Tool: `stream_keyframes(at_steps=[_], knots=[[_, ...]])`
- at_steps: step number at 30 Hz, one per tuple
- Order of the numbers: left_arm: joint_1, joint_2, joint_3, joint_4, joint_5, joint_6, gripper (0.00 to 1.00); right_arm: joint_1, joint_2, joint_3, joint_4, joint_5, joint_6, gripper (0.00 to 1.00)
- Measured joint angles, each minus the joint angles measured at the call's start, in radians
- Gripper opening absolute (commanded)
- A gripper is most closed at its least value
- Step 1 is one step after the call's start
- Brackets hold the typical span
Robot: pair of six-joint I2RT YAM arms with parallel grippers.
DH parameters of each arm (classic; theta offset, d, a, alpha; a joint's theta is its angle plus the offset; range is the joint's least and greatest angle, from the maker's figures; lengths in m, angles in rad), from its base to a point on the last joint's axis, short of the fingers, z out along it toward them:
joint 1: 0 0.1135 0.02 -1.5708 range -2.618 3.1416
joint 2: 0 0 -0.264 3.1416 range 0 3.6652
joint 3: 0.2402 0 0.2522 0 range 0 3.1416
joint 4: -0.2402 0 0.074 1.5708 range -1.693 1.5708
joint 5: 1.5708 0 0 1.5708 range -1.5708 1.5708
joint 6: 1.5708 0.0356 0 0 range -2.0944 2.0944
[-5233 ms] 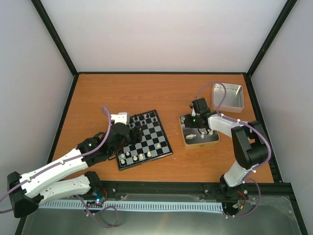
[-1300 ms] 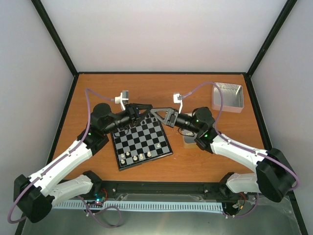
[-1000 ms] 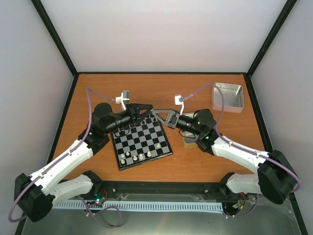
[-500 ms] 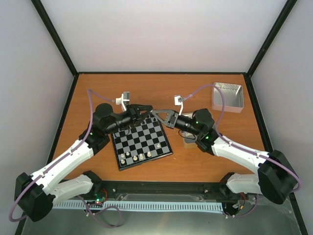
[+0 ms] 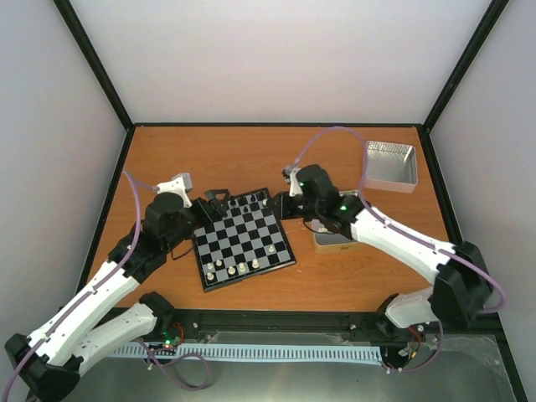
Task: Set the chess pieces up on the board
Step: Place the chess piece on the chessboard.
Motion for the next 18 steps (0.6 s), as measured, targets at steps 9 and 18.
stream_keyframes(at_steps=[9,18], knots=[[0.000,-0.157,0.013,-0.256,-0.290,0.291,0.95,0.060,0.331,0.175,-0.577,0.222,-0.179,0.03],[0.000,-0.233,-0.014,-0.276,-0.344,0.371,0.96,0.103,0.436,0.270,-0.733,0.249,-0.219,0.03]])
